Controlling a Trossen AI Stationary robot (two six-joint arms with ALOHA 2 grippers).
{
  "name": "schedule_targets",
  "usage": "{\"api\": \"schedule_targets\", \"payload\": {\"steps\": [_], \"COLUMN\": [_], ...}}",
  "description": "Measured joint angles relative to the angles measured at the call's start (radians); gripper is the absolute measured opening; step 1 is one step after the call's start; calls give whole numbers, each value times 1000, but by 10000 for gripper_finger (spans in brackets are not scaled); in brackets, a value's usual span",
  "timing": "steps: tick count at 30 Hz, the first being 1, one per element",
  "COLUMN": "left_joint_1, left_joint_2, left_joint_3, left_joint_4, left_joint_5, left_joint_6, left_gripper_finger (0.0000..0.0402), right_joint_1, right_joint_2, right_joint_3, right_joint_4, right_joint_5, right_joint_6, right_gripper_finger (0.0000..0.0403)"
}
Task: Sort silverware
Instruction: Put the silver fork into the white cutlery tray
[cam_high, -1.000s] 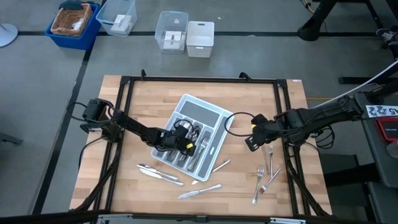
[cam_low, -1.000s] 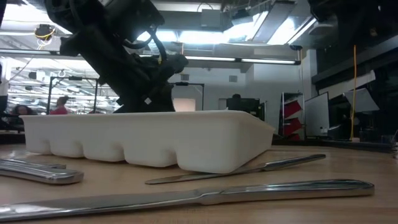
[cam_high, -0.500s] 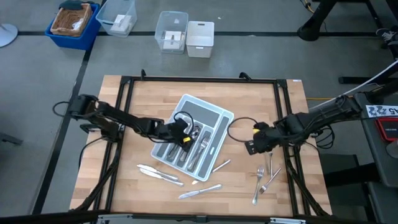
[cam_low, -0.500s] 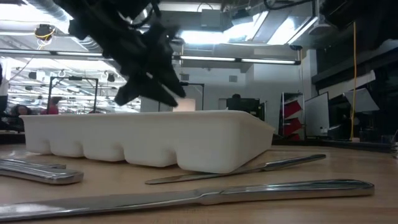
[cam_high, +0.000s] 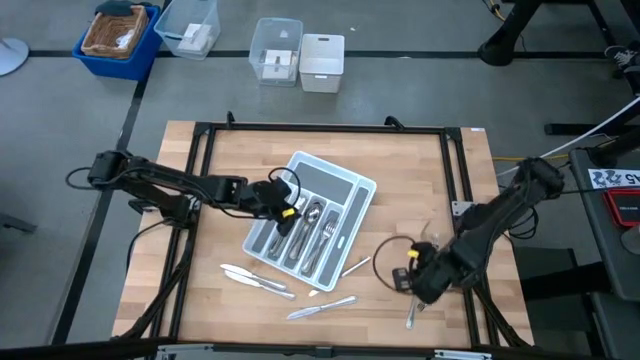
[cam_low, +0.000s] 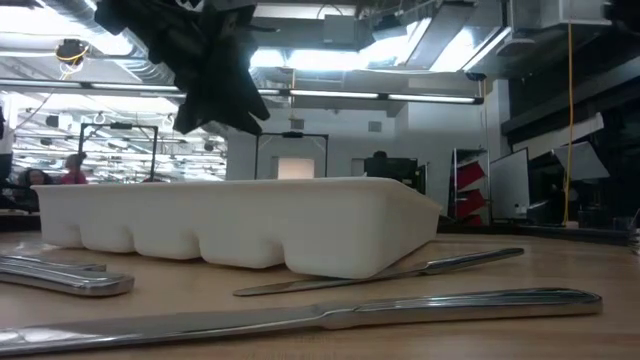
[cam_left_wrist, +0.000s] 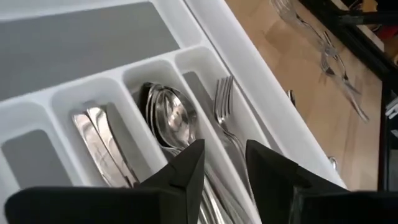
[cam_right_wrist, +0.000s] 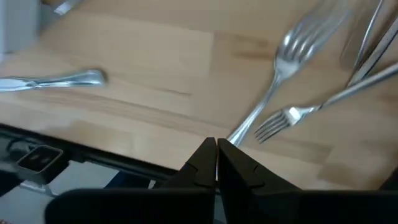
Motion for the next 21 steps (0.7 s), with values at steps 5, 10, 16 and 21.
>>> {"api": "schedule_targets", "payload": {"steps": [5,10,16,21], "left_joint_1": [19,28,27,27], "left_joint_2": [-1,-1,-1,-1], "left_joint_3": [0,0,0,1], "left_joint_4": [-7,-8,-12,-35], "left_joint_5": [0,0,0,-1], "left_joint_6": [44,61,60,59], "left_gripper_finger": [107,107,107,107], "right_joint_1": [47,54,53,52], "right_joint_2": [107,191,250,263], "right_joint_3": [0,0,0,0], "right_joint_4": [35,33,32,1], "right_joint_5": [-16,-35,-35,-46], "right_joint_6": [110,119,68,56], "right_gripper_finger": [17,17,17,23]}}
